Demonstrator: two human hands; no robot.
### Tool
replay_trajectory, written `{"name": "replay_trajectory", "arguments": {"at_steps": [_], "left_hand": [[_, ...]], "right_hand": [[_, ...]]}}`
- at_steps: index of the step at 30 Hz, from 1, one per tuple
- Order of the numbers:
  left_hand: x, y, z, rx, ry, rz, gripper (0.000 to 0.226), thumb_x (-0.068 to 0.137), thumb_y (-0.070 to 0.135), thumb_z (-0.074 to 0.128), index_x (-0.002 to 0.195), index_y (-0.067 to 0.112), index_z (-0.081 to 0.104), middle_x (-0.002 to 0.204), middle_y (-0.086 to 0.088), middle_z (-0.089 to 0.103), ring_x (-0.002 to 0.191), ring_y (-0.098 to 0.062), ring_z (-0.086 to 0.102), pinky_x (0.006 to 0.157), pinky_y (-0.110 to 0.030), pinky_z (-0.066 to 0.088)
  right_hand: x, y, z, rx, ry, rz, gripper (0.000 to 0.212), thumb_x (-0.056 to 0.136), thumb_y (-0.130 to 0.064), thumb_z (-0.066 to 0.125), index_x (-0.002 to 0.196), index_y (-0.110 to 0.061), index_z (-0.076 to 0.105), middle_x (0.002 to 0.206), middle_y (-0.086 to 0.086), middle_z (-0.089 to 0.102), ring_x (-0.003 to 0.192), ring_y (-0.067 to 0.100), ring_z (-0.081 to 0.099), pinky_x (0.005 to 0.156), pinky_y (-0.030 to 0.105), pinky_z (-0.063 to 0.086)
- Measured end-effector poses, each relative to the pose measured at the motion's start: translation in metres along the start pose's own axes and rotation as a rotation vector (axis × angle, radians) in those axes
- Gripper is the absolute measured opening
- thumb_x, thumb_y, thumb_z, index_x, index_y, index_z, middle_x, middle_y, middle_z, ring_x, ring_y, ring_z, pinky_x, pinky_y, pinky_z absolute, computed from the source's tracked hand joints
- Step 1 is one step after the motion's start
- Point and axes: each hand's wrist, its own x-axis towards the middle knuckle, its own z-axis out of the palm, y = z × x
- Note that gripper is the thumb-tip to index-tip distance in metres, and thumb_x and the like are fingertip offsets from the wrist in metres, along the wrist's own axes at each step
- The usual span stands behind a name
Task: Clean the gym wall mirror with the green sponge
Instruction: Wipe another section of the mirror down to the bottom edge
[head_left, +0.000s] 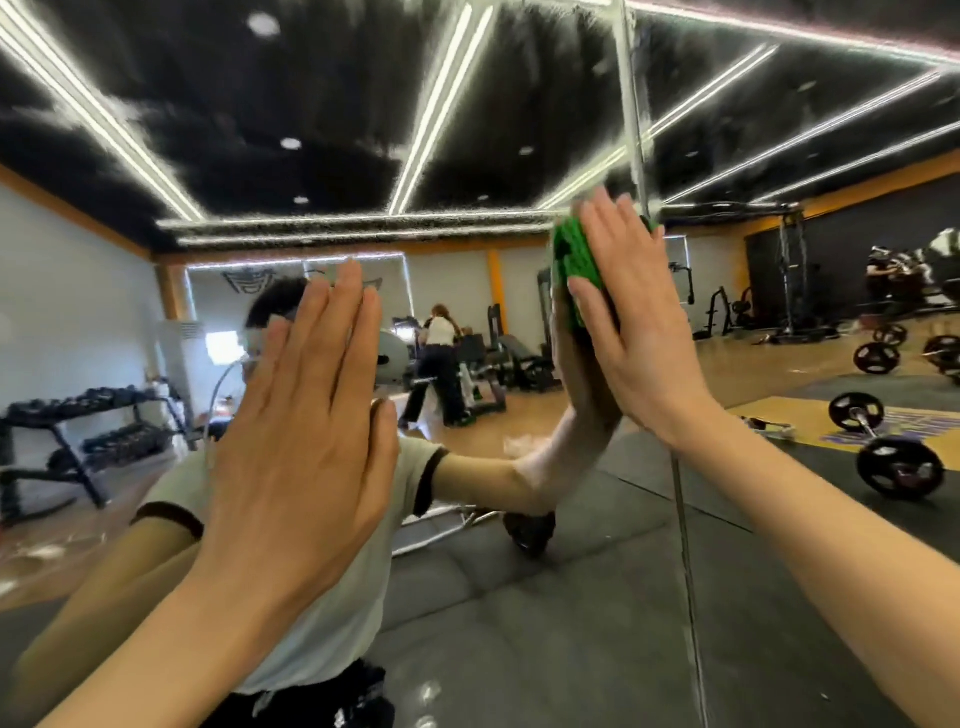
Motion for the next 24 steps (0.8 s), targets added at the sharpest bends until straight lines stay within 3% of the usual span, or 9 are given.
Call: {"name": "replay_trajectory", "arguments": {"at_steps": [4,9,12,15,17,19,24], "left_hand": [[0.003,0.005,0.008,0.016,0.011,0.013,0.064,0.101,0.026,0.033,0.157,-0.003,0.023,0.166,-0.018,0.017,0.154,-0.019,0.004,0.126,-0.030,-0.005],[0.002,0.004,0.011,0.016,-0.002,0.008,0.066,0.100,0.025,0.035,0.158,-0.003,0.020,0.168,-0.017,0.014,0.156,-0.028,0.008,0.127,-0.031,-0.005],[0.002,0.003,0.011,0.021,-0.006,0.006,0.067,0.099,0.024,0.037,0.158,-0.003,0.020,0.168,-0.017,0.013,0.156,-0.029,0.008,0.127,-0.032,-0.005],[0.002,0.002,0.012,0.029,-0.014,0.026,0.068,0.098,0.023,0.038,0.158,-0.003,0.019,0.168,-0.018,0.011,0.156,-0.029,0.006,0.127,-0.034,-0.004],[0.001,0.001,0.012,0.010,-0.008,0.038,0.069,0.098,0.023,0.038,0.158,-0.003,0.018,0.168,-0.017,0.011,0.157,-0.028,0.004,0.127,-0.032,-0.006],[-0.001,-0.003,0.014,0.000,-0.012,0.052,0.070,0.098,0.024,0.038,0.159,-0.002,0.016,0.169,-0.015,0.008,0.157,-0.026,0.002,0.127,-0.034,-0.005],[-0.004,-0.018,0.036,0.007,-0.090,0.050,0.068,0.102,0.035,0.021,0.163,0.013,0.000,0.170,-0.009,-0.006,0.157,-0.029,-0.001,0.123,-0.059,0.016]], "right_hand": [[-0.048,-0.004,0.011,0.017,0.048,0.069,0.052,0.109,-0.021,0.033,0.157,-0.005,0.024,0.166,0.009,0.021,0.156,0.021,0.009,0.127,0.041,0.002],[-0.153,0.005,0.004,-0.033,-0.116,-0.033,0.050,0.111,-0.028,0.024,0.157,-0.008,0.020,0.169,-0.004,0.007,0.156,0.021,0.005,0.126,0.038,-0.001],[-0.086,0.009,-0.001,0.015,-0.086,-0.022,0.052,0.110,-0.025,0.030,0.157,-0.008,0.021,0.167,0.005,0.016,0.156,0.021,0.006,0.127,0.044,0.004],[-0.002,0.010,0.001,0.051,0.019,0.068,0.052,0.109,-0.021,0.033,0.157,-0.003,0.024,0.165,0.014,0.022,0.155,0.026,0.011,0.127,0.036,0.000],[0.002,0.010,0.008,0.042,0.071,0.087,0.052,0.109,-0.019,0.032,0.157,-0.002,0.023,0.165,0.014,0.023,0.155,0.027,0.012,0.127,0.036,-0.001],[-0.048,0.007,0.012,0.036,0.062,0.100,0.053,0.109,-0.018,0.031,0.158,-0.003,0.019,0.166,0.012,0.018,0.156,0.025,0.009,0.127,0.043,0.003],[-0.219,0.000,0.007,-0.073,-0.117,0.072,0.054,0.111,-0.029,0.023,0.161,-0.014,0.009,0.170,-0.001,0.003,0.156,0.023,0.005,0.126,0.039,0.001]]}}
